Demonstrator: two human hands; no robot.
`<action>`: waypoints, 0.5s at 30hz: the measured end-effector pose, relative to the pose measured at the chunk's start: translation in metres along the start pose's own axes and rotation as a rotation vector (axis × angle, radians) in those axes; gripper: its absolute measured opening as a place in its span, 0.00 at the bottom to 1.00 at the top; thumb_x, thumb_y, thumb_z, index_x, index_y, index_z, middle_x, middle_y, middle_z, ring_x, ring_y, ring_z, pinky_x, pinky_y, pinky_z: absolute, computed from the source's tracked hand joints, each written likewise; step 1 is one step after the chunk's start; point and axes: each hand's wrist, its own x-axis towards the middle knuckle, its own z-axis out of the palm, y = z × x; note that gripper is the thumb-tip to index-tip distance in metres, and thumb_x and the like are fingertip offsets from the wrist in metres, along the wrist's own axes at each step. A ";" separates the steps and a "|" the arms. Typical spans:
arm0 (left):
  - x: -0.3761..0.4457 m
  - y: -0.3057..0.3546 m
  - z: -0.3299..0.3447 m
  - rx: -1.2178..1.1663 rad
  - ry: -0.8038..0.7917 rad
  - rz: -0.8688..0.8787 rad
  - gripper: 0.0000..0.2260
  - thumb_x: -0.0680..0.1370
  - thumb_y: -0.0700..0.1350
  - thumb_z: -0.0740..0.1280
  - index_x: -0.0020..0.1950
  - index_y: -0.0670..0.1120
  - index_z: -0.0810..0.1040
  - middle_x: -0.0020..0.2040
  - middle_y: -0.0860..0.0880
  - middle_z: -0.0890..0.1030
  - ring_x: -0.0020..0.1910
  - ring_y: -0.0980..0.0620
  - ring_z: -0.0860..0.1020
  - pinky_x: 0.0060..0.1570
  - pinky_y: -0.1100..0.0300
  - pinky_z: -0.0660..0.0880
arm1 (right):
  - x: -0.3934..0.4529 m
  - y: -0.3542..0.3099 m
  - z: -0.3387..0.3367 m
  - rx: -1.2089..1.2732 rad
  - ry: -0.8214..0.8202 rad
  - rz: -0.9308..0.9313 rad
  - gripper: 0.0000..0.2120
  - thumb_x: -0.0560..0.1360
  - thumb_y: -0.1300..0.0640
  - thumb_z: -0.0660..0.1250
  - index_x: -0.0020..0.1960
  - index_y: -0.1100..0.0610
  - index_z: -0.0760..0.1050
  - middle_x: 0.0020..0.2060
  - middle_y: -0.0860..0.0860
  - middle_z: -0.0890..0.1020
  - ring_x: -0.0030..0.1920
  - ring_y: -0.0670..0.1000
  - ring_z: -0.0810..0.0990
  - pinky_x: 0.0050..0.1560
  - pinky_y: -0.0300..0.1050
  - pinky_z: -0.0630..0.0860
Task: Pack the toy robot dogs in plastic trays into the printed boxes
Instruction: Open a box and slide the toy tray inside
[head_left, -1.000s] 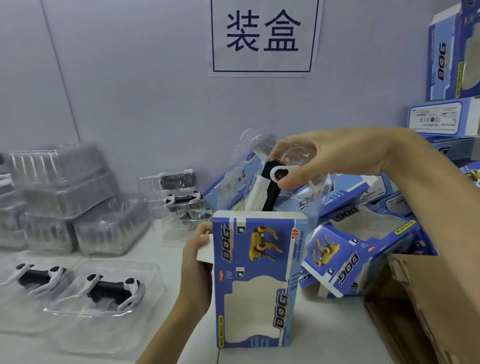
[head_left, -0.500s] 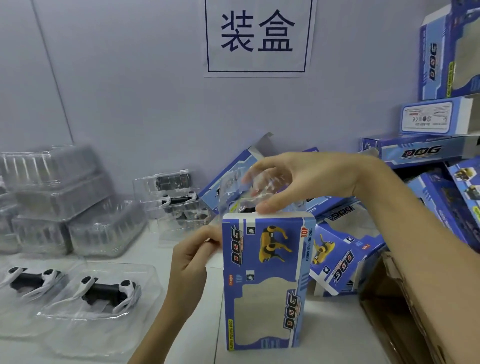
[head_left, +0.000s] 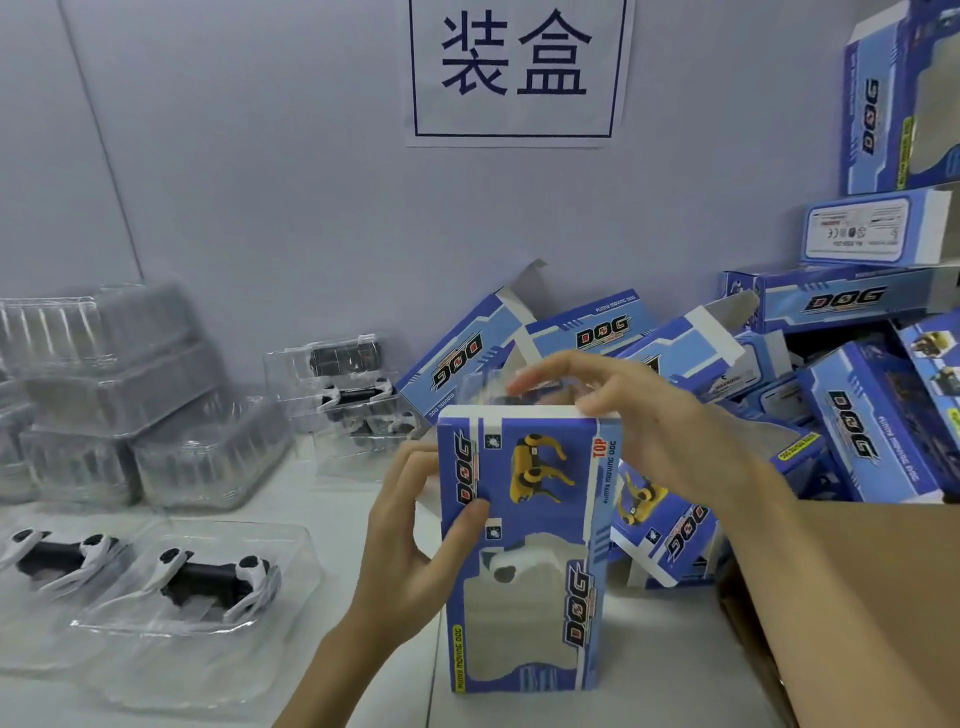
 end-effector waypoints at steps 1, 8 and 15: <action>0.000 0.001 0.001 -0.002 0.021 -0.005 0.16 0.80 0.64 0.67 0.60 0.55 0.77 0.60 0.53 0.80 0.60 0.40 0.80 0.49 0.40 0.82 | -0.001 0.005 0.003 0.007 0.059 0.014 0.18 0.76 0.58 0.58 0.60 0.56 0.82 0.60 0.56 0.84 0.60 0.57 0.84 0.56 0.53 0.82; -0.001 0.001 0.004 -0.048 0.038 -0.097 0.12 0.78 0.64 0.70 0.53 0.57 0.76 0.67 0.54 0.77 0.68 0.40 0.78 0.48 0.36 0.82 | -0.025 0.037 0.026 -0.151 0.441 0.068 0.35 0.72 0.21 0.57 0.60 0.47 0.80 0.42 0.36 0.83 0.39 0.34 0.82 0.42 0.28 0.76; -0.003 0.007 0.005 -0.169 0.007 -0.201 0.19 0.75 0.68 0.72 0.60 0.62 0.74 0.65 0.52 0.81 0.64 0.39 0.82 0.46 0.44 0.86 | -0.028 0.050 0.043 -0.117 0.390 0.022 0.24 0.66 0.15 0.53 0.40 0.28 0.79 0.36 0.37 0.83 0.39 0.43 0.83 0.41 0.26 0.76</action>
